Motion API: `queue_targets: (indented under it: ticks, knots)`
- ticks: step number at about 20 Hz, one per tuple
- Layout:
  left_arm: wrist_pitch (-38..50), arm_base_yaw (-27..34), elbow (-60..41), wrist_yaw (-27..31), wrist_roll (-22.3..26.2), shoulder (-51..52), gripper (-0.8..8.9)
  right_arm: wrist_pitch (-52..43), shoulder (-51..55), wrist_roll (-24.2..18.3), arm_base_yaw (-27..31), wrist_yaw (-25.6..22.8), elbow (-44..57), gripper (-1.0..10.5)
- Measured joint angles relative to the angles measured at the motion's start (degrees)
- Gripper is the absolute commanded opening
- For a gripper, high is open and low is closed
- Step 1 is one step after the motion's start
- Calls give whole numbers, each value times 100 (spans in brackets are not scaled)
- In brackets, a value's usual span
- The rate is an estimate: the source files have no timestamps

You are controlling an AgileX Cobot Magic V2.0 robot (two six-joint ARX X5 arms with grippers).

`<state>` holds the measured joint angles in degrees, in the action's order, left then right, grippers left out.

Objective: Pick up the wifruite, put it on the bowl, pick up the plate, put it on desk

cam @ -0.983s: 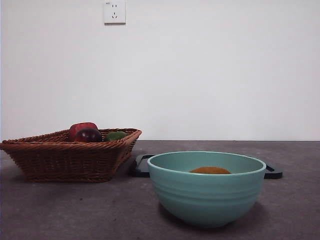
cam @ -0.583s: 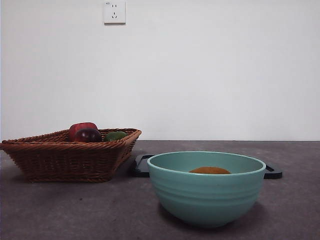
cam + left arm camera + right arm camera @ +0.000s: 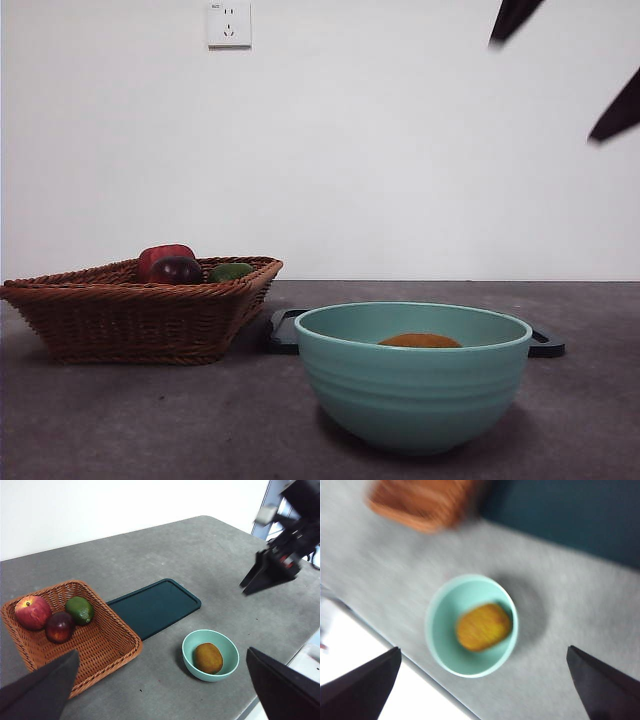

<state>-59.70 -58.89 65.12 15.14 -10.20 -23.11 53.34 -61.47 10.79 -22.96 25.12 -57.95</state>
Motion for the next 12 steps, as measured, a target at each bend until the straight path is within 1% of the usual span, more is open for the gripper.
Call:
queue_targets:
  ticks: [4,6,9,12]
  knots:
    - [0,0,0,0,0,0,599,0,-938,20,-529,-667,0,627]
    - [0,0,0,0,0,0,599,0,-1327,20,-699,-881,0,574]
    - [0,0,0,0,0,0,599,26,-1849,20,-890,-951,0,570]
    - [0,0,0,0,0,0,599,179,-2216,20,-1082,-1392,0,568]
